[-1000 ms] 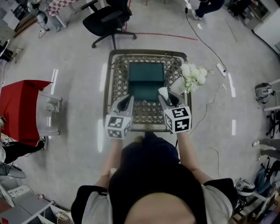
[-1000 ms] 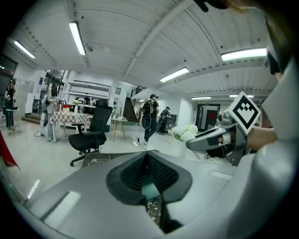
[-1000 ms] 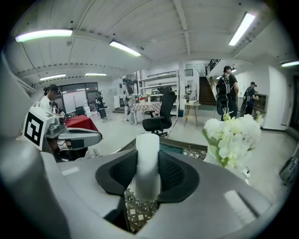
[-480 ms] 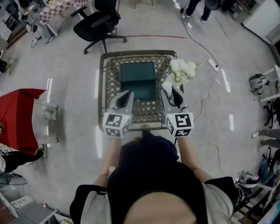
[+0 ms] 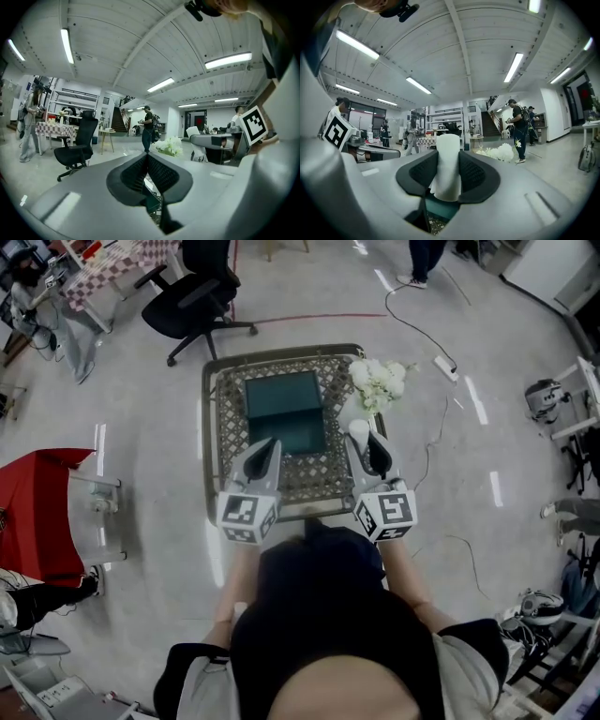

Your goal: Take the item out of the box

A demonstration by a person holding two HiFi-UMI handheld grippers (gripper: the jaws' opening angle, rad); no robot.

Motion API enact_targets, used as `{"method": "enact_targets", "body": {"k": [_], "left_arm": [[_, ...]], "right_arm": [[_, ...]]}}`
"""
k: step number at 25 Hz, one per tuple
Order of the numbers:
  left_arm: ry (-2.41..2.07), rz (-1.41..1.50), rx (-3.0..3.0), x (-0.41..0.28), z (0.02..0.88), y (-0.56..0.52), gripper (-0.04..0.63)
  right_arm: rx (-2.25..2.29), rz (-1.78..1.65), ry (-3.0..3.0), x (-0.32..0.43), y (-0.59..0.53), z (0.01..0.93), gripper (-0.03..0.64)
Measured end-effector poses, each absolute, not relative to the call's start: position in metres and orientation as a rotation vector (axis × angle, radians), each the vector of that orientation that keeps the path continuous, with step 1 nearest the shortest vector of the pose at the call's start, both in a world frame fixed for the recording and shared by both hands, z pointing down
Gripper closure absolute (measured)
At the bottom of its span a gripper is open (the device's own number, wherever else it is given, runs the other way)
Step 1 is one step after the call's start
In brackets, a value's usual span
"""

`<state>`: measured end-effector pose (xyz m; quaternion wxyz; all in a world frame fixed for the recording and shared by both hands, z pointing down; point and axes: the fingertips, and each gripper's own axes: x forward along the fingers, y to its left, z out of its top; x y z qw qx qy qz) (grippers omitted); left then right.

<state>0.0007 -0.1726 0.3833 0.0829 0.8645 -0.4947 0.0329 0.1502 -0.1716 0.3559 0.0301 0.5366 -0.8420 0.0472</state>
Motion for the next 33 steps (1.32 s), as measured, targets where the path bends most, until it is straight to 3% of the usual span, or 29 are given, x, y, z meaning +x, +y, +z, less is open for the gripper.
{"method": "enact_targets", "body": {"k": [6,33], "left_arm": [[-1.443,0.108,2.583,0.009,0.391,-0.172,0.588],[-1.394,0.113,2.604,0.021,0.391,-0.175,0.588]], "right_arm": [[1.675,0.299,-2.615,0.158,-0.17,0.369,0.485],[1.689,0.231,-2.54,0.162,-0.168,0.371,0.485]]}}
